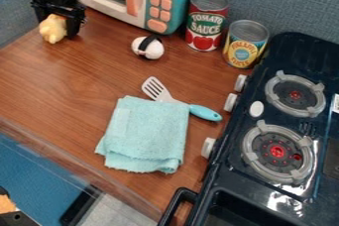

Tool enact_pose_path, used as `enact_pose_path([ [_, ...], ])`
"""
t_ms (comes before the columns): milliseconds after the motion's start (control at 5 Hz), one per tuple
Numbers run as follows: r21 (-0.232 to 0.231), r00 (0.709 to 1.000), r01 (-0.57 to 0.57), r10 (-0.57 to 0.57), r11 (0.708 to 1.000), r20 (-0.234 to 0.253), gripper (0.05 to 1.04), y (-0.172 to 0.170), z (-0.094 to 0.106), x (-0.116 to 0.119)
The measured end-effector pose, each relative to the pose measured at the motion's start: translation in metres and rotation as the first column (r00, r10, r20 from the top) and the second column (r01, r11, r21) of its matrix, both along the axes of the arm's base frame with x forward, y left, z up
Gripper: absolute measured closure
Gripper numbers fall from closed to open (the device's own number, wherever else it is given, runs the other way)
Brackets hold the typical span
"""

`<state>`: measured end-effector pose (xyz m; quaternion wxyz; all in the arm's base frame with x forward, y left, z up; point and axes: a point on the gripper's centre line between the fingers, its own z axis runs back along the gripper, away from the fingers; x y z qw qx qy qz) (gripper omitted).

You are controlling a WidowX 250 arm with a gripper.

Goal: Move the yellow object to the left side of the table, below the microwave

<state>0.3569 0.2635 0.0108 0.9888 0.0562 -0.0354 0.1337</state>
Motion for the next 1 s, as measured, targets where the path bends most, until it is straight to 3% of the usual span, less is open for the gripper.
enact_pose_path([
  [200,-0.013,1.0,0.015,-0.015,1.0,-0.009,0.08,-0.002,0.0,-0.001],
  [400,0.009,0.999,0.004,-0.004,1.0,-0.048,0.084,-0.004,0.004,-0.004],
  [600,0.069,1.0,-0.026,0.025,0.997,0.009,0.085,0.0,0.042,-0.002],
  [800,0.127,0.997,-0.073,0.075,0.989,-0.016,0.085,0.007,0.046,-0.009],
  [1000,0.129,0.997,-0.072,0.074,0.989,-0.017,0.085,0.006,0.047,-0.008],
])
